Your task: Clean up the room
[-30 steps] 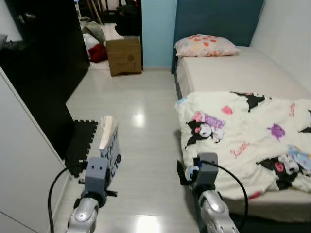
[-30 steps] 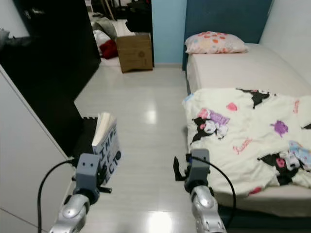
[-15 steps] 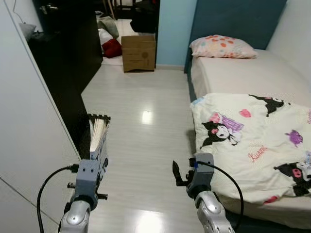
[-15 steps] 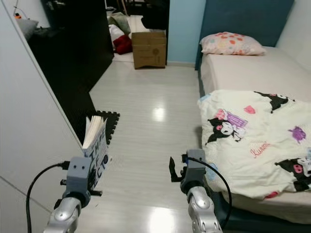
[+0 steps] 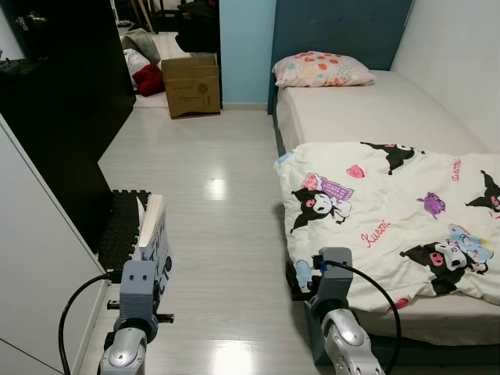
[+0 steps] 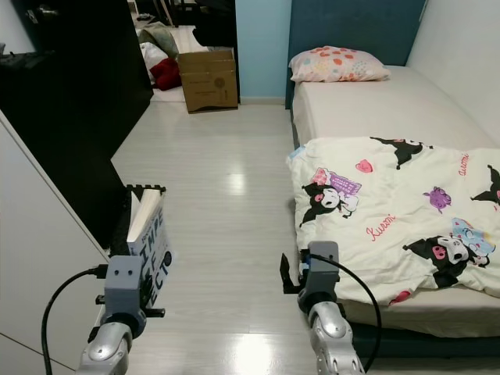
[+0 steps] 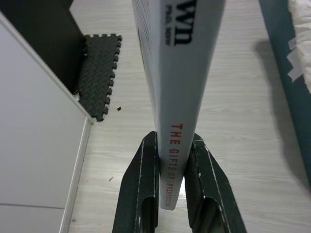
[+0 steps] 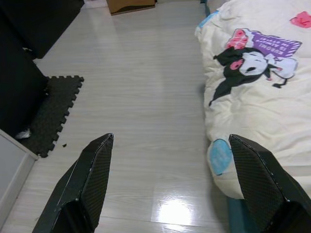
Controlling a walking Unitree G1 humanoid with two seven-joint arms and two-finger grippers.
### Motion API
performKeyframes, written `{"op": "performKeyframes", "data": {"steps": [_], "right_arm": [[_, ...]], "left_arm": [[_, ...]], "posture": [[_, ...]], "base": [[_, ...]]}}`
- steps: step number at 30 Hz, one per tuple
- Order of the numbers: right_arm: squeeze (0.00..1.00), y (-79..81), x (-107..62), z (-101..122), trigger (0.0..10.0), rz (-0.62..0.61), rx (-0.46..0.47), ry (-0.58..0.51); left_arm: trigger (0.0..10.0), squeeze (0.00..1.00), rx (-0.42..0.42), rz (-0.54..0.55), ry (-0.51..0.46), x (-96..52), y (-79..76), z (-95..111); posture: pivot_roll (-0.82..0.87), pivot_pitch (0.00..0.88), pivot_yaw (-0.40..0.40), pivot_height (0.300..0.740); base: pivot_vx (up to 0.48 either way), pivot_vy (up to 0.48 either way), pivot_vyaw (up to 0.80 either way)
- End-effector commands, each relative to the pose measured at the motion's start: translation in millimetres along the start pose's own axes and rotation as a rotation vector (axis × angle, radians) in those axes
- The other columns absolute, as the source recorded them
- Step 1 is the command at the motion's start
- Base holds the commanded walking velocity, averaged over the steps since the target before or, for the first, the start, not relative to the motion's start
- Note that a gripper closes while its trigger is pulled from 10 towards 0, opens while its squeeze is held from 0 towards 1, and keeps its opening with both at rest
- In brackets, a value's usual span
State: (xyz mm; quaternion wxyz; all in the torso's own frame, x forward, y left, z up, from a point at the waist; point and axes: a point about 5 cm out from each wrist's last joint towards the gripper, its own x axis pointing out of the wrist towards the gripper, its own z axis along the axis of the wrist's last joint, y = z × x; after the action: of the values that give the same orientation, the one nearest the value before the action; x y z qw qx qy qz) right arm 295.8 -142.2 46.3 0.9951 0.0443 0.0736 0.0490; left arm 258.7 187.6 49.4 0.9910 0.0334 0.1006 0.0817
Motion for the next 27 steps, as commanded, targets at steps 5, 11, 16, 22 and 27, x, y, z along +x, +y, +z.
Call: {"op": "performKeyframes", "data": {"steps": [5,11,16,22,27], "right_arm": [[0.00,-2.6,-6.1,-4.1,10.0,-0.006,0.018,-0.007],[0.00,-2.7,-7.3,-3.5,10.0,-0.004,0.020,-0.018],[0.00,-5.1,-7.3,-4.0,10.0,-0.014,0.015,-0.014],[0.00,-7.1,-6.9,-4.5,10.0,-0.022,0.014,-0.008],[0.00,-7.9,-6.5,-4.6,10.0,-0.030,0.017,-0.005]], "left_arm": [[10.0,0.00,0.001,0.027,-0.038,-0.9,4.1,6.2],[10.0,0.00,-0.007,0.022,-0.042,-1.4,1.0,7.0],[10.0,0.00,-0.020,0.019,-0.045,-1.2,0.4,7.6],[10.0,0.00,-0.035,0.016,-0.044,0.1,0.4,8.2],[10.0,0.00,-0.059,0.025,-0.033,1.7,1.2,7.2]], "posture": [[0.03,0.117,-0.032,0.740],[0.02,0.118,-0.031,0.740],[0.02,0.118,-0.026,0.740],[0.02,0.117,-0.023,0.740],[0.01,0.117,-0.018,0.740]], "base": [[0.000,0.000,0.00],[0.000,0.000,0.00],[0.000,0.000,0.00],[0.000,0.000,0.00],[0.000,0.000,0.00]]}}
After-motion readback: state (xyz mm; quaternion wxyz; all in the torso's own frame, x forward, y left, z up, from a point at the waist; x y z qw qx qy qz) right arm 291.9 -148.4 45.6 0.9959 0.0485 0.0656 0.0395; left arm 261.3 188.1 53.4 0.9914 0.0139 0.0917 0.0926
